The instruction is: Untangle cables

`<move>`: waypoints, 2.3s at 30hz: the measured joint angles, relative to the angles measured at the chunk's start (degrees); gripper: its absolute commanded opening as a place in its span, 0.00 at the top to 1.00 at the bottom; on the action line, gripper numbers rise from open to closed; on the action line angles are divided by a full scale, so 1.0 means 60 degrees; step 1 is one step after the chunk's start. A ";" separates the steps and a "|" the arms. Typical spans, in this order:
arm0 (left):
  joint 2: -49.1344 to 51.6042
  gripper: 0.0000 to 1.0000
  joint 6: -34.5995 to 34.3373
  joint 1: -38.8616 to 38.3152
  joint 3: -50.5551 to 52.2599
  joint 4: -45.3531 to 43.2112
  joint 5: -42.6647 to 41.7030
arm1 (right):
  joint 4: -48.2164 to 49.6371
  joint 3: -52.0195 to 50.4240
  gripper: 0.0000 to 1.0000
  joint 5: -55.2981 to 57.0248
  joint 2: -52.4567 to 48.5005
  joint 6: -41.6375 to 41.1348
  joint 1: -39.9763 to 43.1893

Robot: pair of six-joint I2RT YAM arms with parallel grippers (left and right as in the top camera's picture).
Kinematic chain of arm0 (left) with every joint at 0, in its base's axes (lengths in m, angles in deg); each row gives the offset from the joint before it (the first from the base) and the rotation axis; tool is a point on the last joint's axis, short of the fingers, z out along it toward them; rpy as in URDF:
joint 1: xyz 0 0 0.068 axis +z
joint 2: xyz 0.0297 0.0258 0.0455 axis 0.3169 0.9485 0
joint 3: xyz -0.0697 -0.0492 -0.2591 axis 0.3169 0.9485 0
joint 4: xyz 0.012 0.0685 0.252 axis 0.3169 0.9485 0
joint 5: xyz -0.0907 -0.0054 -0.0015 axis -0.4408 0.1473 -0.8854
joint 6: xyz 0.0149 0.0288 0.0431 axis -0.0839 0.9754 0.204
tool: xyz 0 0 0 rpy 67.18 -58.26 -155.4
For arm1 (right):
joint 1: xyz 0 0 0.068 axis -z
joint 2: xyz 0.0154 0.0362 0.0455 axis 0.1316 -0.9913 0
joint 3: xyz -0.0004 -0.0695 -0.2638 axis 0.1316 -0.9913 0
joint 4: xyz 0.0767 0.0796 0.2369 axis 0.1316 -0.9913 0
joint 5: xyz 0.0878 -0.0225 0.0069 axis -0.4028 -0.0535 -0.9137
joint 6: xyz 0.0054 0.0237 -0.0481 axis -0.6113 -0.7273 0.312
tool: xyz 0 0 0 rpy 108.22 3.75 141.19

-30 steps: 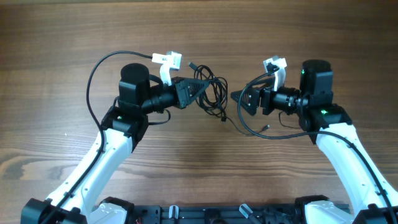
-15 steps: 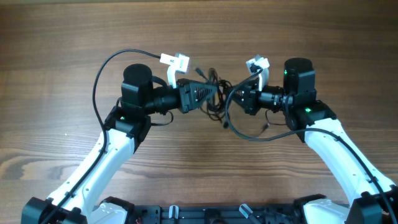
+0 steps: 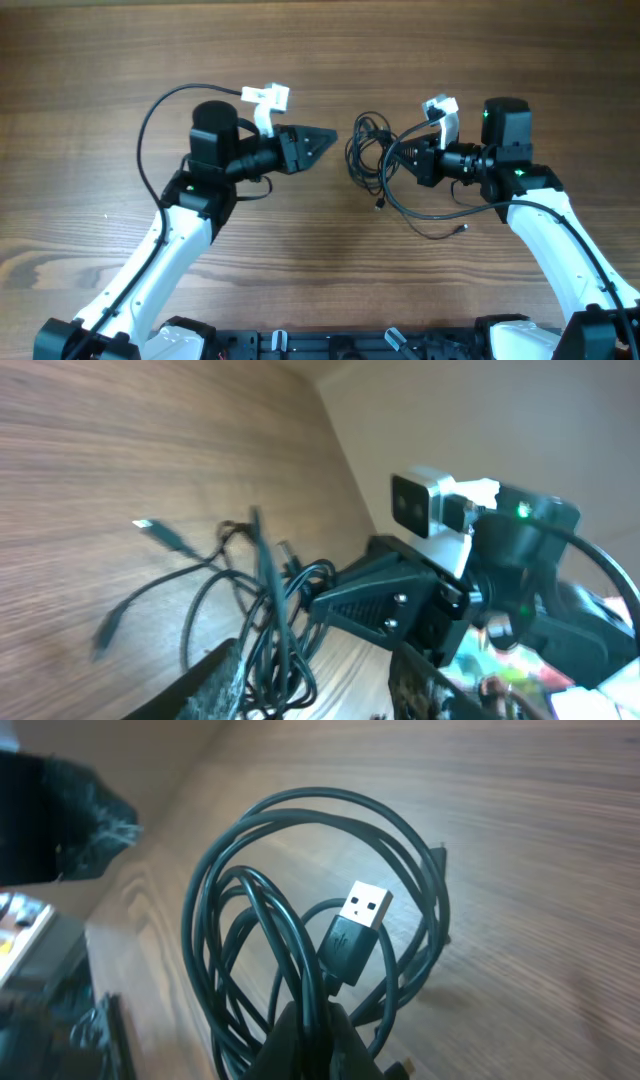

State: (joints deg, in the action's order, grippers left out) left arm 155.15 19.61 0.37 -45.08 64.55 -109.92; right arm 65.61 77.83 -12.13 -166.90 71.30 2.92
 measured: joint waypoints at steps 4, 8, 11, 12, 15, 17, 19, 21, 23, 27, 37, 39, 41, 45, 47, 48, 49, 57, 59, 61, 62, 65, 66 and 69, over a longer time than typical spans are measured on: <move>0.0011 0.53 0.0532 -0.0710 0.0000 -0.0011 0.0193 | -0.0423 0.0000 0.96 -0.0532 0.0000 0.0845 -0.0266; 0.0375 0.58 0.0776 -0.0867 0.0000 -0.0015 0.0517 | -0.0663 0.0000 0.95 -0.1013 0.0000 0.1417 -0.0597; 0.0933 0.70 0.0776 -0.0867 -0.0004 -0.0011 0.0685 | -0.0743 0.0000 0.96 -0.1093 0.0000 0.1654 -0.0747; 0.1093 0.73 0.0776 -0.0867 -0.0004 -0.0007 0.0699 | -0.0769 0.0000 0.95 -0.1126 0.0000 0.1694 -0.0783; 0.1457 0.85 0.0761 -0.0867 -0.0004 0.0036 0.0761 | -0.0794 0.0000 0.96 -0.1351 0.0000 0.1789 -0.0845; 0.1628 0.96 0.0794 -0.0867 -0.0011 0.0171 0.0794 | -0.0783 0.0000 0.96 -0.1552 0.0000 0.1800 -0.0845; 0.1756 0.96 0.0812 -0.0871 -0.0018 0.0495 0.0834 | -0.0747 0.0000 0.95 -0.1636 0.0000 0.1789 -0.0845; 0.1847 0.96 0.1078 -0.0969 -0.0033 0.1096 0.0903 | -0.0565 0.0000 0.95 -0.1708 0.0000 0.1654 -0.0845; 0.1851 0.96 0.1413 -0.1042 -0.0062 0.1880 0.0940 | -0.0277 -0.0004 0.96 -0.1730 0.0000 0.1198 -0.0838; 0.1858 0.96 0.1927 -0.1100 -0.0073 0.3311 0.1650 | 0.0317 -0.0036 0.96 -0.1515 0.0000 0.0076 -0.0685; 0.1861 0.96 0.1767 -0.1115 -0.0073 0.4947 0.4940 | 0.1512 -0.0080 0.96 -0.0335 -0.0018 -0.2568 0.0066; 0.1861 0.96 0.1381 -0.1115 -0.0073 0.5289 0.5639 | 0.1253 -0.0080 0.96 0.0732 -0.0018 -0.3501 0.0193; 0.1869 0.85 0.0973 -0.1056 -0.0073 0.5515 0.6204 | 0.1118 -0.0087 0.94 0.1632 -0.0018 -0.4324 0.0266; 0.1876 0.00 0.0484 -0.0776 -0.0040 0.4433 0.5566 | 0.0852 -0.0087 0.91 0.2022 -0.0018 -0.4670 0.0080; 0.1880 0.00 0.0361 -0.0627 -0.0036 0.2918 0.3912 | 0.0688 -0.0087 0.91 0.2073 -0.0018 -0.4554 -0.0251; 0.1880 0.00 0.0302 -0.0601 -0.0033 0.2397 0.3450 | 0.0652 -0.0087 0.91 0.2073 -0.0018 -0.4462 -0.0295; 0.1883 0.00 0.0262 -0.0586 -0.0033 0.1530 0.2714 | 0.0637 -0.0087 0.91 0.2073 -0.0018 -0.4320 -0.0350; 0.1960 0.07 -0.3235 -0.0838 -0.0080 0.0729 0.1960 | 0.0594 -0.0087 0.92 0.1126 -0.0018 -0.3067 -0.0372; 0.2116 0.23 -0.3909 -0.1075 -0.0080 0.0532 0.2069 | 0.0576 -0.0087 0.92 0.0936 -0.0018 -0.2954 -0.0372; 0.2466 0.45 -0.4779 -0.1381 -0.0084 0.0131 0.2251 | 0.0572 -0.0087 0.92 0.0707 -0.0018 -0.2911 -0.0372; 0.2659 0.55 -0.5224 -0.1490 -0.0084 0.0080 0.2342 | 0.0572 -0.0087 0.92 0.0546 -0.0018 -0.2896 -0.0372; 0.3198 0.96 -0.5982 -0.1563 -0.0084 0.0011 0.2470 | 0.0568 -0.0087 0.93 0.0229 -0.0018 -0.2881 -0.0390; 0.3344 0.96 -0.6193 -0.1563 -0.0084 0.0022 0.2550 | 0.0565 -0.0087 0.93 0.0146 -0.0018 -0.2885 -0.0390; 0.3519 0.96 -0.6149 -0.1519 -0.0080 0.0018 0.2867 | 0.0510 -0.0087 0.95 0.0138 -0.0018 -0.2881 -0.0390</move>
State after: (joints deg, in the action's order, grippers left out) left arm 176.27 -17.28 -8.75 -45.56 64.66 -92.72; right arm 68.67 77.30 -11.30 -167.01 54.01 0.58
